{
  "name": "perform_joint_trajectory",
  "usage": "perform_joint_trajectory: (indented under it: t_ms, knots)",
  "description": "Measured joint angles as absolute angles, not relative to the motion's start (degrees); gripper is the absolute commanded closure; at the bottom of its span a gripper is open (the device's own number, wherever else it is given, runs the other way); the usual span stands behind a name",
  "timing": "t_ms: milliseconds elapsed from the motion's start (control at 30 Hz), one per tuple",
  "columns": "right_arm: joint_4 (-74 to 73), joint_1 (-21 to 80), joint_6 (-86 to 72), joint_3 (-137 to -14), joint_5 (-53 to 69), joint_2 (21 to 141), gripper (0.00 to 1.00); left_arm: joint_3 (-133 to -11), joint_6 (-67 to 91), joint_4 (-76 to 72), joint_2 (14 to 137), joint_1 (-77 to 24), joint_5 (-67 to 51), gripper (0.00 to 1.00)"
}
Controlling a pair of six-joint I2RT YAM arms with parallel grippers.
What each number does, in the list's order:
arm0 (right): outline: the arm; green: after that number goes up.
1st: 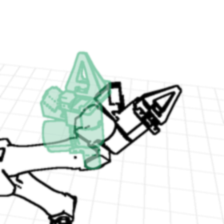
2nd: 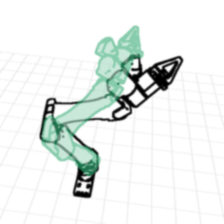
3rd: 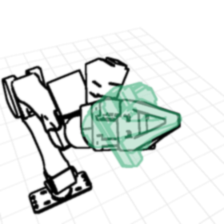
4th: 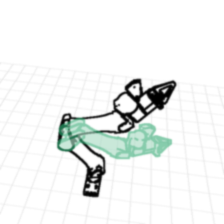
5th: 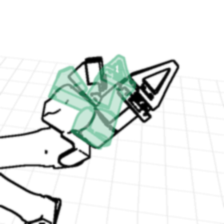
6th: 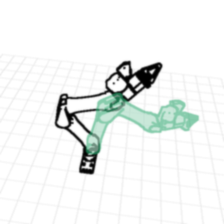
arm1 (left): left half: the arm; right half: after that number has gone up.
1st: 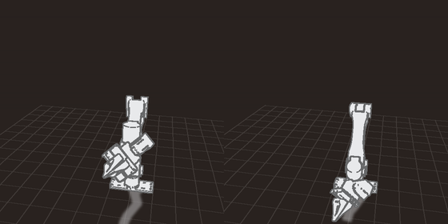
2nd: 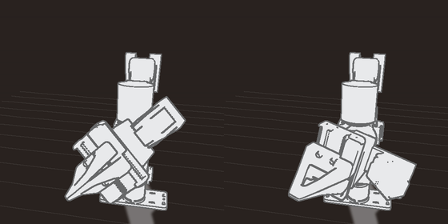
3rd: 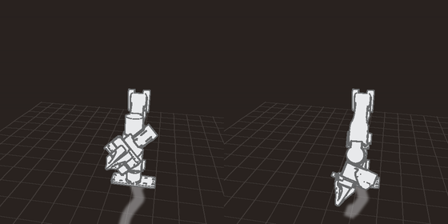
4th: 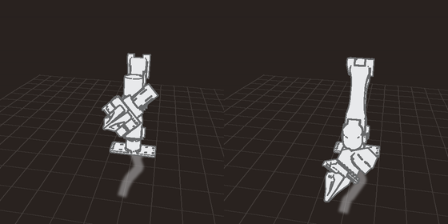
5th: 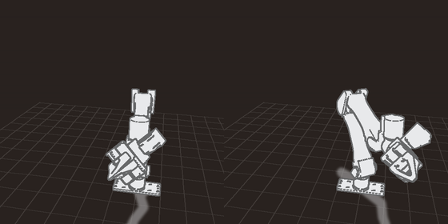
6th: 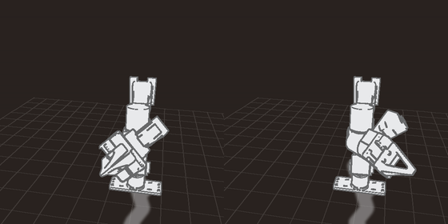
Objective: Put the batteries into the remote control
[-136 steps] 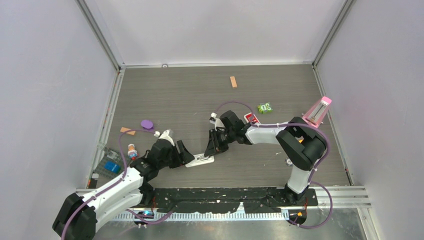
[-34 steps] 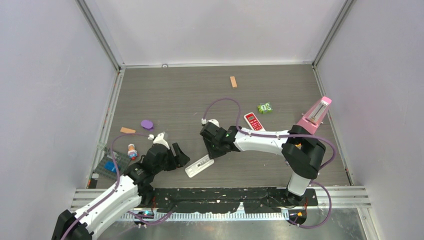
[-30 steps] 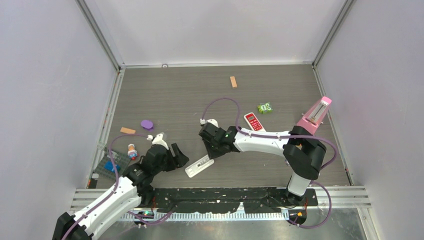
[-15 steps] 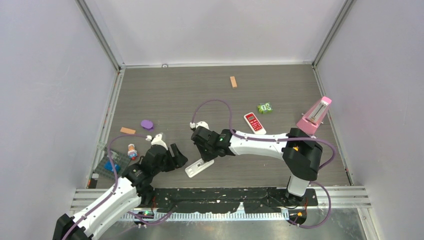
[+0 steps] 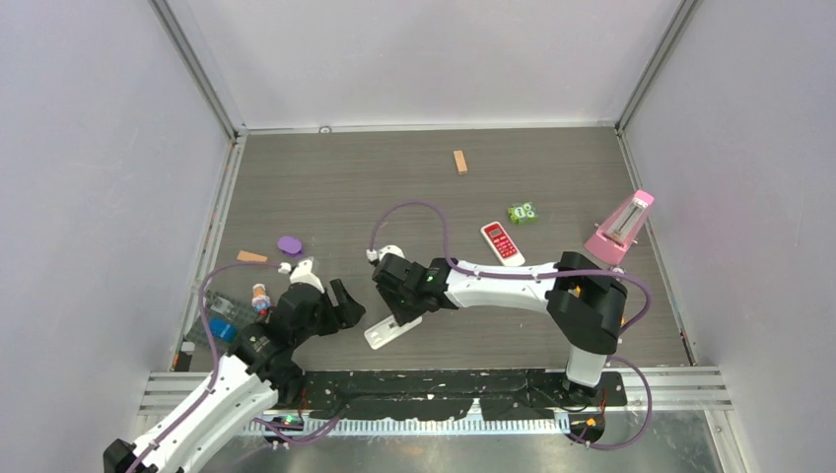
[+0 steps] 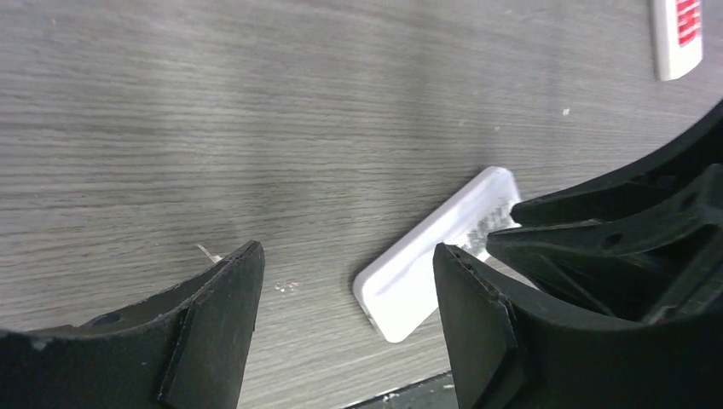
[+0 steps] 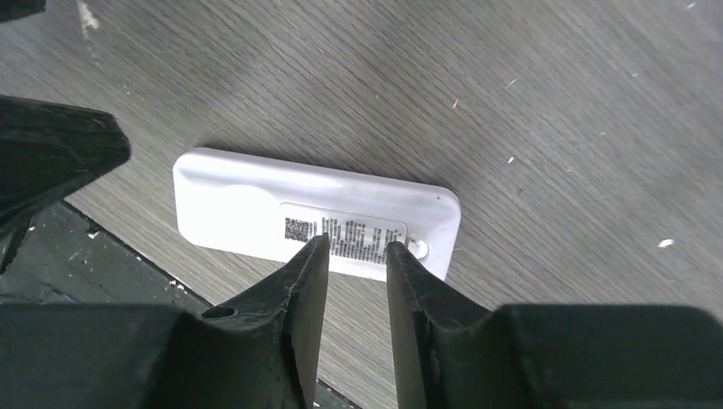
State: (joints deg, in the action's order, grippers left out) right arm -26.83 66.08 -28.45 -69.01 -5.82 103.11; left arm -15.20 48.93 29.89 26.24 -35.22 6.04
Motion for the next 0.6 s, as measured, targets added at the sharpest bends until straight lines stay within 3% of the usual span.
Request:
perform_joint_trajectory:
  t_ms: [67, 133, 167, 600]
  knots:
    - [-27.5, 66.2, -25.9, -69.0, -6.2, 101.7, 0.47, -17.6, 48.2, 32.1, 25.1, -35.2, 6.5, 0.26]
    - [-27.6, 66.2, -22.2, -69.0, -6.2, 99.8, 0.1, -20.3, 47.3, 34.4, 23.9, -35.2, 7.2, 0.25]
    - [-27.6, 66.2, -20.3, -69.0, -5.5, 99.1, 0.03, -21.9, 46.9, 35.7, 23.2, -35.2, 7.7, 0.24]
    - [-33.8, 67.0, 9.1, -75.1, 3.4, 102.2, 0.05, -43.5, 41.4, 51.6, 12.6, -35.2, 15.4, 0.15]
